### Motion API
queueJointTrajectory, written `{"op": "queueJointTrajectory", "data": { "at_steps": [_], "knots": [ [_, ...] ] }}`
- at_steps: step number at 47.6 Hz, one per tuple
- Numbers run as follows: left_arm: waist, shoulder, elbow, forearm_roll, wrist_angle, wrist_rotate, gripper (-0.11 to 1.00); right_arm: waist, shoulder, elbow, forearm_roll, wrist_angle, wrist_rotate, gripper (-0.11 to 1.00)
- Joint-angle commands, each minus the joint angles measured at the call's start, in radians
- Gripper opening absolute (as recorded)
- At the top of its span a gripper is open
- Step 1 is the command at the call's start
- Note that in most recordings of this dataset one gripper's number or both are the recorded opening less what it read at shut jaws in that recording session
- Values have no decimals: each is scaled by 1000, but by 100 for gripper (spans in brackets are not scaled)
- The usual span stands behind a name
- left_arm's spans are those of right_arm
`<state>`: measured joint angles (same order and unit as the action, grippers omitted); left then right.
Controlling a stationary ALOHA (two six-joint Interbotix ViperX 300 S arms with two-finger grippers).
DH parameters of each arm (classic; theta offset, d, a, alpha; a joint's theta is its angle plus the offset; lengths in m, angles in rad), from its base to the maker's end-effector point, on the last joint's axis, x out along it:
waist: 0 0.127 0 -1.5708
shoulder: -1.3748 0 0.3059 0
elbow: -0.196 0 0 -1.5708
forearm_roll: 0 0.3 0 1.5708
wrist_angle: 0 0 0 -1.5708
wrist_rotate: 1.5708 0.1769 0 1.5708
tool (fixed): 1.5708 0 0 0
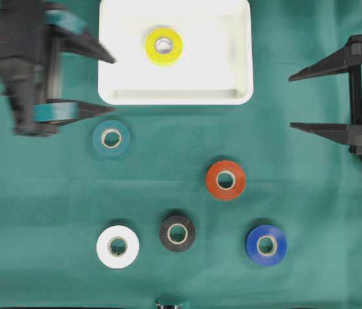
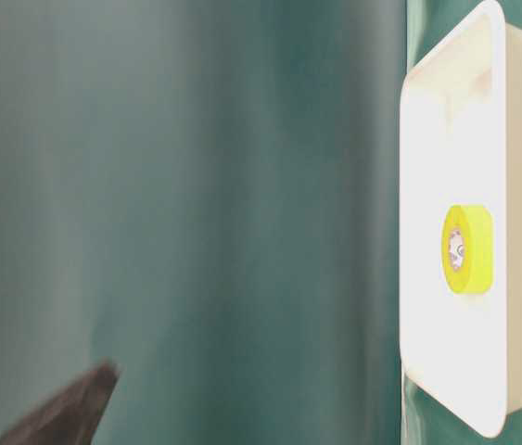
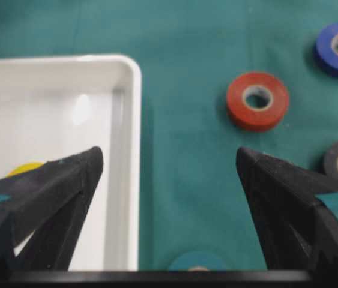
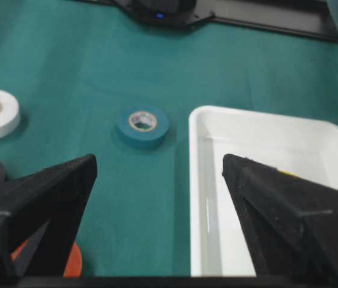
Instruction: Pick up the tape from a random location and place it into the white case.
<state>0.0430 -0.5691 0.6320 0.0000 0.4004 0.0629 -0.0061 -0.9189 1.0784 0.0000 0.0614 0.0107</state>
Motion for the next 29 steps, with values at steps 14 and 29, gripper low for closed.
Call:
{"op": "queueJointTrajectory", "data": {
  "at_steps": [14,29],
  "knots": [
    [3,-206,245,-5,-216,-2,98,-2,2,-14,3,14,2,92],
    [3,-219,402,-9,-379,-3,98,0,2,32,3,-17,3,92]
  ]
}}
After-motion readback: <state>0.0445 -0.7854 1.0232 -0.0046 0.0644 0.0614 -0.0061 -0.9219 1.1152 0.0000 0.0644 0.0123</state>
